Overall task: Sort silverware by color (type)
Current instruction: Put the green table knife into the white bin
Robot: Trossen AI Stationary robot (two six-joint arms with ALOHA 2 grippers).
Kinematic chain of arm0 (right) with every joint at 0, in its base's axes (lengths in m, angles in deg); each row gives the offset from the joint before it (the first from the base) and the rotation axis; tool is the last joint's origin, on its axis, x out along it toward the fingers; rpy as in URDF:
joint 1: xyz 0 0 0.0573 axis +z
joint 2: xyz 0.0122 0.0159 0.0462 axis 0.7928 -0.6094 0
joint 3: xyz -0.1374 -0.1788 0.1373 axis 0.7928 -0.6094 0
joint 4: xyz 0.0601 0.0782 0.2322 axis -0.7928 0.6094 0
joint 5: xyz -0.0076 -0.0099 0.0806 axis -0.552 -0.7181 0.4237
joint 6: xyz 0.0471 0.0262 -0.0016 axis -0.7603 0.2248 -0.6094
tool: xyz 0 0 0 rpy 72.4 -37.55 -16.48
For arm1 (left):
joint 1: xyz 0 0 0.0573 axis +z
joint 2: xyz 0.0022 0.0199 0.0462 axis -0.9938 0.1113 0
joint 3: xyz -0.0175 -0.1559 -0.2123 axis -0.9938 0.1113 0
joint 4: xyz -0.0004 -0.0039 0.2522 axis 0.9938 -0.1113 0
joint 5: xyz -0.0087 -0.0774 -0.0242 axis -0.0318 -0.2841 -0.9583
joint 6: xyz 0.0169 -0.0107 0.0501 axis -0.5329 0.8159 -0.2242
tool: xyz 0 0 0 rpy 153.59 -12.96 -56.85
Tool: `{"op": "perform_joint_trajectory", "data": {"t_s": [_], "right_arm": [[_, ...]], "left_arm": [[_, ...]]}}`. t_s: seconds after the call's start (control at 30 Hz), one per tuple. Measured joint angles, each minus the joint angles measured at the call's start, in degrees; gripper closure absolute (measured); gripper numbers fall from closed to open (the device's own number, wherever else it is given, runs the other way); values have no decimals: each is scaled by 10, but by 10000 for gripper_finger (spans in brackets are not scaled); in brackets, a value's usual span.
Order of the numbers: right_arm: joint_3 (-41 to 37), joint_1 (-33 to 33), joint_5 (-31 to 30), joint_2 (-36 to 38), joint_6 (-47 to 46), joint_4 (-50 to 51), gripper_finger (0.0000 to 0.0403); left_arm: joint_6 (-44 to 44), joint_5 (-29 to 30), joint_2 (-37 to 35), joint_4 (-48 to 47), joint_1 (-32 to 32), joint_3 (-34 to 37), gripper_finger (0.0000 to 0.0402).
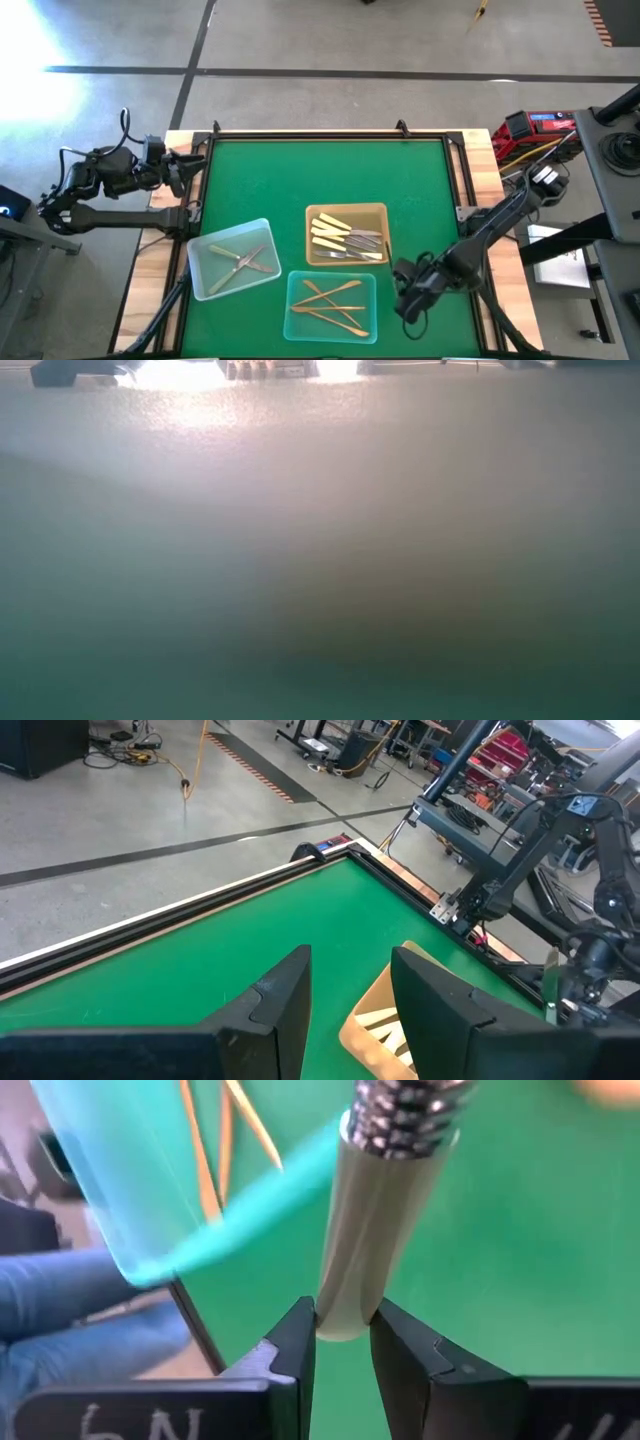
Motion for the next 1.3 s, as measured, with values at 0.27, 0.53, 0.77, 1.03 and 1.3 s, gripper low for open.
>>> {"op": "perform_joint_trajectory", "data": {"t_s": [0.27,0.53,0.77,1.03,1.3], "right_arm": [[0,-97,-45,11,137,-108,336],[0,-188,-64,6,229,-292,336],[0,-248,-74,1,291,-416,336],[27,-261,-73,-48,338,-541,336],[227,-266,-37,-154,399,-298,336]], "left_arm": [[0,-5,0,2,0,7,279],[-49,-199,0,201,0,96,279],[-40,-374,22,509,0,230,279],[59,-386,113,739,0,338,279],[105,-391,228,776,-14,319,279]]}}
